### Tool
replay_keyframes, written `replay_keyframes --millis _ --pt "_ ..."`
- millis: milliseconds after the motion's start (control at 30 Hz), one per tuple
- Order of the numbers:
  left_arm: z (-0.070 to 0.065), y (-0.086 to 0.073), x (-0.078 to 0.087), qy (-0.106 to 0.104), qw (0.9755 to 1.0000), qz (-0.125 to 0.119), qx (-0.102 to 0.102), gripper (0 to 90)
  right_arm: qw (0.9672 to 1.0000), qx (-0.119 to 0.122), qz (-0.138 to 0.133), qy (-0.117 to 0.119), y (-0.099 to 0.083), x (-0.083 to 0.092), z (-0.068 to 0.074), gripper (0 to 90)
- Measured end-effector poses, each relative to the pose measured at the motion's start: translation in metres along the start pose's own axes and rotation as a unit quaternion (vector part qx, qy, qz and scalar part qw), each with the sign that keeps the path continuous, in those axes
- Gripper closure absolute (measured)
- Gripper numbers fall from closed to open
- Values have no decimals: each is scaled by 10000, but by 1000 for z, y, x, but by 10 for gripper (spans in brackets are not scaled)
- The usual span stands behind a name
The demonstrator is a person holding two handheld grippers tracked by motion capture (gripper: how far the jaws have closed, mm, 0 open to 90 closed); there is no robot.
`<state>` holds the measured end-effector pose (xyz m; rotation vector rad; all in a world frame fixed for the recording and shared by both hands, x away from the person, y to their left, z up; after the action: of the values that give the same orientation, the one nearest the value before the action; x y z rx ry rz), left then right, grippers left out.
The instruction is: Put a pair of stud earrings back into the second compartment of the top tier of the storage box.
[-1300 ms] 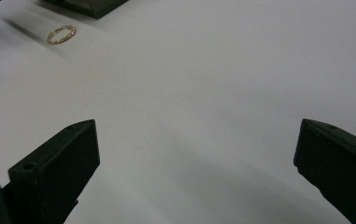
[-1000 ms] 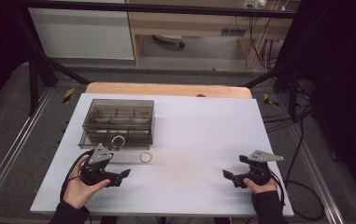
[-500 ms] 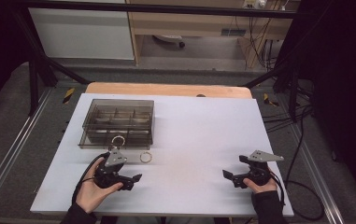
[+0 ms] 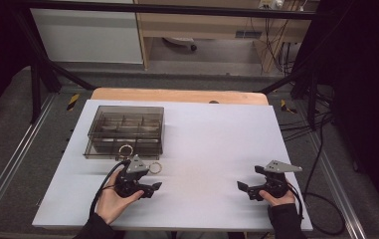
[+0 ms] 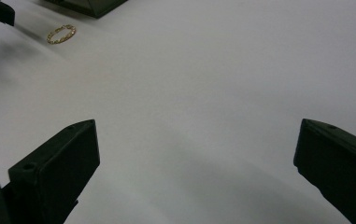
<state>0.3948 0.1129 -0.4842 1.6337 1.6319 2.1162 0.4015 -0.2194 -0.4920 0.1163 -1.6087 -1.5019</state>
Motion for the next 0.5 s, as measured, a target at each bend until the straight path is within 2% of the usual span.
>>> replay_keyframes --millis 233,400,500 --pt "1 9 -14 3 10000 -50 46 441 10000 -1 -7 -3 0 0 0 9" --pt "7 10 -23 153 9999 -4 53 518 10000 -20 -13 3 0 0 0 9" --pt "10 11 -26 166 9998 -22 119 552 10000 3 -9 5 0 1 0 9"
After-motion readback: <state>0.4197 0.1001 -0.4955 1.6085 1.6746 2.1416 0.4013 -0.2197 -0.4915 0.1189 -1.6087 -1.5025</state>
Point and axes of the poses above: each handheld gripper's, and its own axes: x roughly backward along the jaws, y roughly out of its top, z roughly to its left, the point moved 9 cm from there along -x, roughly forward along the jaws, and after that the axes turned 2 degrees about x, right-handed, at the moved point
